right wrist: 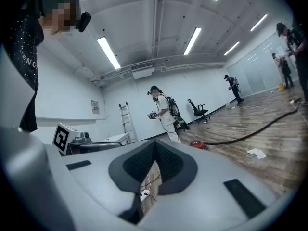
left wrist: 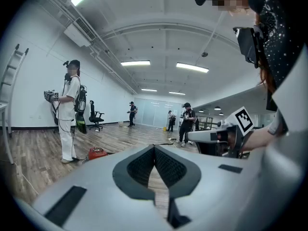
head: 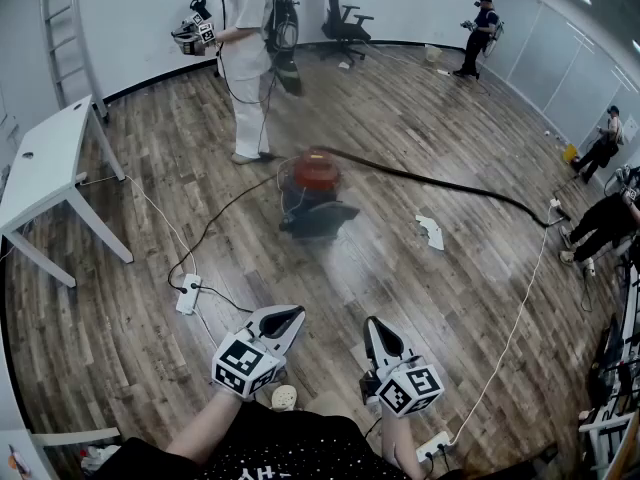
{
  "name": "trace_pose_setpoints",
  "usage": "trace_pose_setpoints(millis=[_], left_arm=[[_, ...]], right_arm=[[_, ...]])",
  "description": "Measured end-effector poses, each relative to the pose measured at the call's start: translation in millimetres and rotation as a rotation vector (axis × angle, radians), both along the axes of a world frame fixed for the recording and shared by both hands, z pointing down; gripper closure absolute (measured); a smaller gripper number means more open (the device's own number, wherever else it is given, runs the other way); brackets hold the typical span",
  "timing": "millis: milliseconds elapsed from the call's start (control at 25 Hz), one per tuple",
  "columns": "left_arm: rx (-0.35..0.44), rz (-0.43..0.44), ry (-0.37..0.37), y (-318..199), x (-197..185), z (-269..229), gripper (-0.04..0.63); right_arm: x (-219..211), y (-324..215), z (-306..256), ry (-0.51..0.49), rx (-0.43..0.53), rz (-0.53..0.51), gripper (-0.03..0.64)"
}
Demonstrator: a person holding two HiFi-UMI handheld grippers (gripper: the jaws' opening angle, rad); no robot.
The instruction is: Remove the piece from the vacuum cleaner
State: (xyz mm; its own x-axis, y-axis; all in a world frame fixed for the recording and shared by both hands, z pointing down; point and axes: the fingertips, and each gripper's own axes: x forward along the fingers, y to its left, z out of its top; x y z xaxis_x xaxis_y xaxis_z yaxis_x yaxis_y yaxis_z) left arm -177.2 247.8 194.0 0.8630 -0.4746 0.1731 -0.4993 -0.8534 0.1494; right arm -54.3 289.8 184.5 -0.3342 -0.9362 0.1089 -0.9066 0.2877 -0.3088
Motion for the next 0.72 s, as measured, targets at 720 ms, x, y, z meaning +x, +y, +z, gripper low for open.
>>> trace_pose_setpoints(millis=[720], left_arm=[[-0.03,-0.055,-0.014,-81.0,21.6,10.6,0.586]], right_arm=[[30.1,-79.1,7.7,-0.017,-0.027,-0.058,0.606]])
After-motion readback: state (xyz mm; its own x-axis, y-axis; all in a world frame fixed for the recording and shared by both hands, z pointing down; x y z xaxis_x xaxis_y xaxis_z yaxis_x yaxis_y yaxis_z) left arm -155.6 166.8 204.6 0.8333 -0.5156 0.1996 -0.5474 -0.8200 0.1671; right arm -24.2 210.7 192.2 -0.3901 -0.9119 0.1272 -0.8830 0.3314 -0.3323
